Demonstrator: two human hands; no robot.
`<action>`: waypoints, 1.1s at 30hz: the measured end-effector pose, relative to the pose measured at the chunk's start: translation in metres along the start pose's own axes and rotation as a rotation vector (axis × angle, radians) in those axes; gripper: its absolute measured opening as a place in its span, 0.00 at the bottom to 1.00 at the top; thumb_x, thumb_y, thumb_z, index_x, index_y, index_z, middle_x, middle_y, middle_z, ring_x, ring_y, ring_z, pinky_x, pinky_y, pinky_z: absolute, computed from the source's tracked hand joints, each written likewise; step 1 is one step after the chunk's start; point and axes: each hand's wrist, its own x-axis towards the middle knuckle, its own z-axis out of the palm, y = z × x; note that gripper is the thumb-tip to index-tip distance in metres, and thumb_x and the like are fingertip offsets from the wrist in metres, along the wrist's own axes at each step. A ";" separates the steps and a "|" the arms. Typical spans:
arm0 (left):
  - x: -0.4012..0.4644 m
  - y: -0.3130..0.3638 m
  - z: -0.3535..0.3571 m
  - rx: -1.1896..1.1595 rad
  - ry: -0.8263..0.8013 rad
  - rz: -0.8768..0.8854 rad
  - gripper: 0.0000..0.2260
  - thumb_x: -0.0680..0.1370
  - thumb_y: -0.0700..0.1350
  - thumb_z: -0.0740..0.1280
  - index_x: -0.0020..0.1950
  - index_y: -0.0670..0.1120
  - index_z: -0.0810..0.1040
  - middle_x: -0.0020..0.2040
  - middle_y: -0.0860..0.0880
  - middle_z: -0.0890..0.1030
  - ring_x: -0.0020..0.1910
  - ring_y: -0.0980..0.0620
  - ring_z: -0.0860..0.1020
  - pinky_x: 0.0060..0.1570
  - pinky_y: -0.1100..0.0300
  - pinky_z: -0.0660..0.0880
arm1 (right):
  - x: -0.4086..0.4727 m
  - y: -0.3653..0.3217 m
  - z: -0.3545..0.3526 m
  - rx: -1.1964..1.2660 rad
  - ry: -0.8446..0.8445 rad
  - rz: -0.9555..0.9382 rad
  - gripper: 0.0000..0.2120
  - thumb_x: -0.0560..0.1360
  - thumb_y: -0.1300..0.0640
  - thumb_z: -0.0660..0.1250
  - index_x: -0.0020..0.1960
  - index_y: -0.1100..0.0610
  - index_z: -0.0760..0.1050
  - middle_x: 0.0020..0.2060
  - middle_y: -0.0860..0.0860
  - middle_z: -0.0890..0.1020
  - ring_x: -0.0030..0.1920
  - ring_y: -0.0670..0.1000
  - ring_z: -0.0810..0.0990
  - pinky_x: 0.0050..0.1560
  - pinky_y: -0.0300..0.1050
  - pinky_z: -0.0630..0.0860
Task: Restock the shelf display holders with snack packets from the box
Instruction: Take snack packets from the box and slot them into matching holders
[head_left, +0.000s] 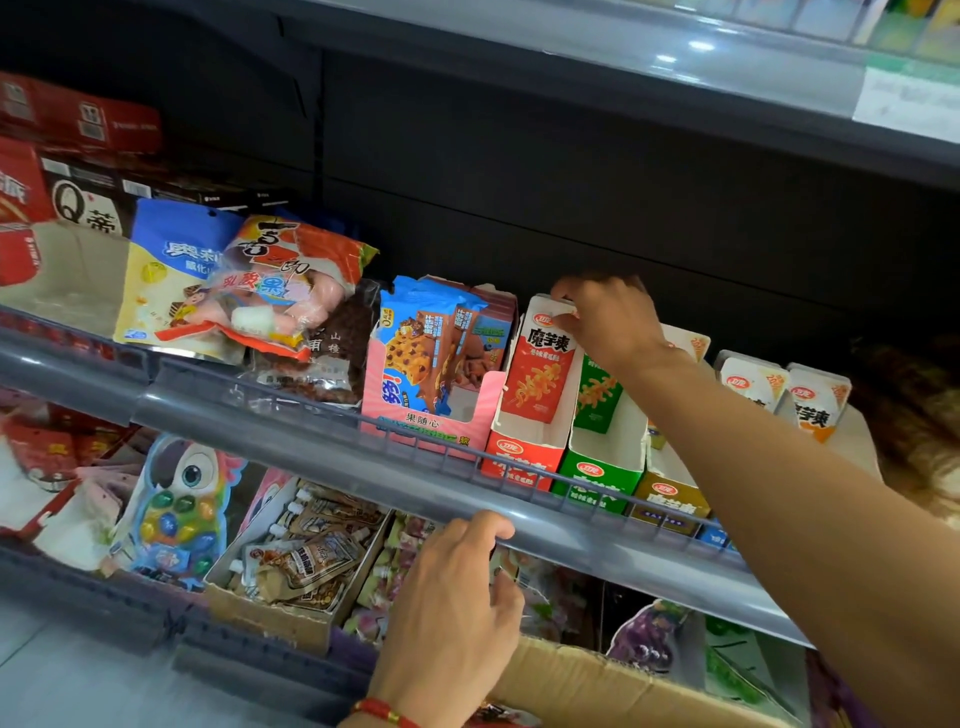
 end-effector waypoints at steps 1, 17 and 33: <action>0.000 0.000 0.000 0.006 -0.003 -0.002 0.15 0.82 0.49 0.63 0.68 0.59 0.68 0.61 0.62 0.73 0.61 0.62 0.72 0.64 0.66 0.71 | -0.002 0.000 0.000 0.003 0.007 -0.008 0.16 0.79 0.50 0.70 0.66 0.52 0.77 0.61 0.54 0.82 0.61 0.58 0.80 0.66 0.55 0.70; -0.025 -0.013 0.004 0.130 -0.107 -0.002 0.13 0.79 0.44 0.67 0.63 0.55 0.75 0.58 0.56 0.78 0.57 0.56 0.77 0.57 0.56 0.77 | -0.203 -0.021 -0.044 0.483 -0.167 -0.252 0.07 0.79 0.52 0.68 0.55 0.50 0.81 0.48 0.44 0.84 0.44 0.44 0.82 0.46 0.49 0.81; -0.068 -0.024 0.042 0.379 -0.487 0.000 0.12 0.81 0.48 0.64 0.65 0.57 0.75 0.63 0.57 0.76 0.62 0.55 0.74 0.62 0.57 0.73 | -0.367 -0.070 0.083 0.147 -0.656 -0.362 0.18 0.81 0.61 0.61 0.70 0.57 0.71 0.60 0.55 0.79 0.60 0.60 0.80 0.50 0.55 0.78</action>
